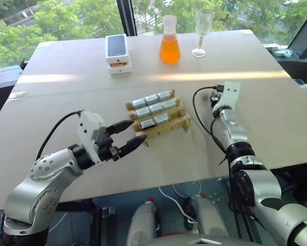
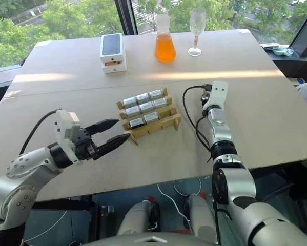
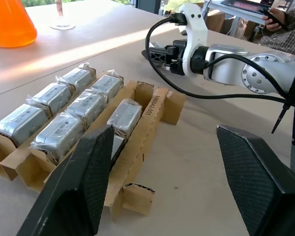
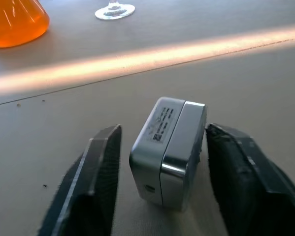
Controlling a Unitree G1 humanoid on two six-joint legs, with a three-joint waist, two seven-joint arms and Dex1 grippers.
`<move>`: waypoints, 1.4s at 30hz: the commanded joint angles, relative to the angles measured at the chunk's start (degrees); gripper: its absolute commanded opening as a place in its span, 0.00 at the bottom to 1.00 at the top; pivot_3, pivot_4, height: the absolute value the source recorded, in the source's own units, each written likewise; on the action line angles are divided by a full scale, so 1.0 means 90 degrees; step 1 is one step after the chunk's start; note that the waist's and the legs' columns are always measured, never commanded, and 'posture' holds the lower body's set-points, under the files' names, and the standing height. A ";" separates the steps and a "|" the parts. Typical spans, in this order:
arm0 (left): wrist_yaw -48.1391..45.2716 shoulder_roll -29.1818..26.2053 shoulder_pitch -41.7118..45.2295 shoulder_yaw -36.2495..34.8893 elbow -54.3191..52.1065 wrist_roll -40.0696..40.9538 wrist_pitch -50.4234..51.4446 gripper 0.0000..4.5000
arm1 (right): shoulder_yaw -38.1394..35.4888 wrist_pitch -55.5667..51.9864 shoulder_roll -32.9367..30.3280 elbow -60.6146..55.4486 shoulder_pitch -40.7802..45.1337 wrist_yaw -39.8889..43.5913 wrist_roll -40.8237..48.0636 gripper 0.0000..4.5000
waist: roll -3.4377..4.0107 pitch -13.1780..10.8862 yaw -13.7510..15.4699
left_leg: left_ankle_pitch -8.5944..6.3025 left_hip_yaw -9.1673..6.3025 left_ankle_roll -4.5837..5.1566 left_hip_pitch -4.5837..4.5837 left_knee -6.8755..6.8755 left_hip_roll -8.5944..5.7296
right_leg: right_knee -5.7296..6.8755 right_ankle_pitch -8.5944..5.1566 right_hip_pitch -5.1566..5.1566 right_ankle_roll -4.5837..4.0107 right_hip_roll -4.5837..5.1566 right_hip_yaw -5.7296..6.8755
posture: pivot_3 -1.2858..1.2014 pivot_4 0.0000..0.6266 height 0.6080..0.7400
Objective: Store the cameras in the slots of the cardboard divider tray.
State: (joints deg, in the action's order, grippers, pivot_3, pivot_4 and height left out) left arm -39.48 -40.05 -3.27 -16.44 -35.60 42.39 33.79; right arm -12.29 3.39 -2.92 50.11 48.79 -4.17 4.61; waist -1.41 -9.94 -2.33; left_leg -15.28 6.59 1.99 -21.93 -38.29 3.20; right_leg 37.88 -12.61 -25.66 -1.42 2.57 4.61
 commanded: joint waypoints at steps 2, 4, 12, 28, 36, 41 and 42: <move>0.0002 -0.0038 -0.0026 -0.0200 -0.0205 0.0035 -0.0140 0.75 | 0.0168 0.0421 -0.0097 -0.0093 0.0098 -0.0016 -0.0153 0.20 | 0.0001 0.0000 -0.0004 | 0.0000 0.0001 0.0000 0.0000 0.0000 0.0000 | 0.0000 0.0000 0.0000 0.0000 0.0000 -0.0001 | 0.52 0.24 1.00; -0.0005 -0.0034 -0.0031 -0.0193 -0.0197 0.0025 -0.0148 0.75 | 0.0207 0.0440 -0.0112 -0.0138 0.0074 0.0014 -0.0168 0.20 | 0.0000 0.0000 -0.0003 | 0.0000 0.0000 0.0000 0.0000 0.0000 0.0001 | 0.0001 0.0000 0.0000 0.0000 0.0000 0.0000 | 0.52 0.24 1.00; 0.0007 -0.0020 -0.0090 -0.0263 -0.0205 0.0028 -0.0169 0.75 | 0.0505 0.0617 -0.0608 -0.0869 0.0091 0.3264 0.0703 0.20 | 0.0001 -0.0001 0.0003 | 0.0000 0.0000 0.0000 0.0000 0.0002 0.0001 | -0.0001 0.0000 0.0000 0.0001 -0.0001 0.0000 | 0.52 0.24 1.00; -0.0250 -0.0183 -0.0872 -0.0399 -0.0825 0.0446 0.0022 0.75 | 0.2845 0.2395 -0.1661 0.0662 0.1451 1.0741 0.1655 0.20 | 0.0005 -0.0006 -0.0010 | -0.0007 -0.0001 0.0013 0.0004 0.0001 0.0005 | -0.0002 0.0000 0.0001 -0.0003 0.0000 0.0005 | 0.52 0.24 1.00; -0.0170 -0.0280 -0.1320 -0.0649 -0.1107 0.0589 0.0042 0.75 | 0.3292 0.3014 -0.1393 0.2278 0.2309 1.0741 0.1177 0.20 | 0.0006 -0.0007 0.0047 | -0.0004 -0.0007 0.0006 0.0000 0.0000 0.0002 | -0.0004 -0.0001 0.0002 -0.0007 0.0010 0.0013 | 0.52 0.24 1.00; -0.0019 -0.0242 -0.1544 -0.0778 -0.1286 0.0626 0.0015 0.75 | 0.3082 0.3093 -0.1340 0.2753 0.2465 1.0741 0.0648 0.20 | 0.0008 -0.0008 0.0041 | -0.0004 -0.0008 0.0006 -0.0005 0.0000 0.0001 | -0.0008 0.0000 0.0001 -0.0008 0.0014 0.0014 | 0.52 0.24 1.00; -0.0008 -0.0238 -0.1592 -0.0826 -0.1297 0.0632 0.0004 0.75 | 0.3025 0.3110 -0.1358 0.2806 0.2489 1.0734 0.0525 0.20 | 0.0008 -0.0008 0.0038 | -0.0004 -0.0009 0.0006 -0.0004 0.0000 0.0001 | -0.0007 0.0000 0.0001 -0.0008 0.0014 0.0015 | 0.52 0.24 1.00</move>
State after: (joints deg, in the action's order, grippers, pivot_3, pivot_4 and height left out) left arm -39.74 -42.12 -17.12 -22.19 -45.08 47.33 34.58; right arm 16.78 29.81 -14.53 75.36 68.85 89.18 10.62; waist -1.34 -10.01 -1.99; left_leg -15.31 6.51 2.04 -21.96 -38.29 3.21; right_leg 37.82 -12.61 -25.65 -1.49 2.70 4.74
